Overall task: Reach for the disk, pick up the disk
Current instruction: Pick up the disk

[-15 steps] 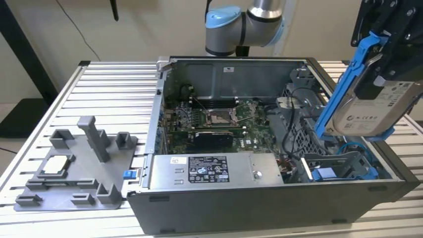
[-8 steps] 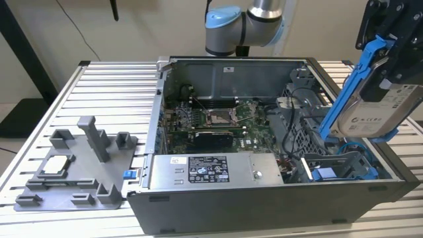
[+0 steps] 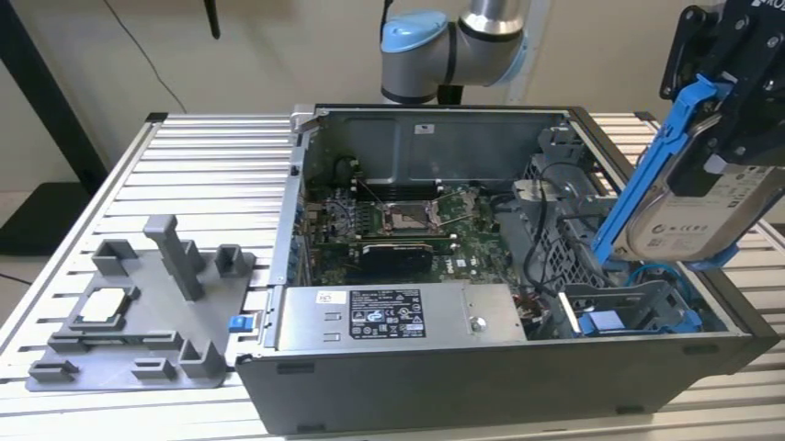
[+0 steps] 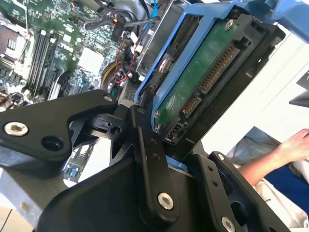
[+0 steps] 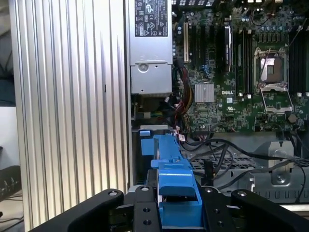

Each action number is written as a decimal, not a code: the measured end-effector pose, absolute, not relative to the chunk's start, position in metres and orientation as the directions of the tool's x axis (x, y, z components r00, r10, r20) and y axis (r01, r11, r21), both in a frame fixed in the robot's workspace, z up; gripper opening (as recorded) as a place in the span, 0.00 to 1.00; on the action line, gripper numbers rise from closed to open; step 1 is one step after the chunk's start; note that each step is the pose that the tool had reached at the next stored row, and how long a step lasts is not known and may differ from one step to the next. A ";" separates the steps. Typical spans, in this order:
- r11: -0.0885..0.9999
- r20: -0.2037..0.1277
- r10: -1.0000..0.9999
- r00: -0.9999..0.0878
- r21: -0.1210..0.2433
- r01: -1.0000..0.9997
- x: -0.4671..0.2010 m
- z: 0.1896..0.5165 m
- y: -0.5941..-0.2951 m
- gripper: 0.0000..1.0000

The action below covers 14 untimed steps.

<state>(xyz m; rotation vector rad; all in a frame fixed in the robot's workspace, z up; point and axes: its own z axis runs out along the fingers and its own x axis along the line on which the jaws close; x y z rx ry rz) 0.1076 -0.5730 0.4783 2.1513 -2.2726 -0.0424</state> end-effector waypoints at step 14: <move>0.055 -0.010 -0.998 -0.055 0.028 -0.998 0.107 0.475 -0.573 0.00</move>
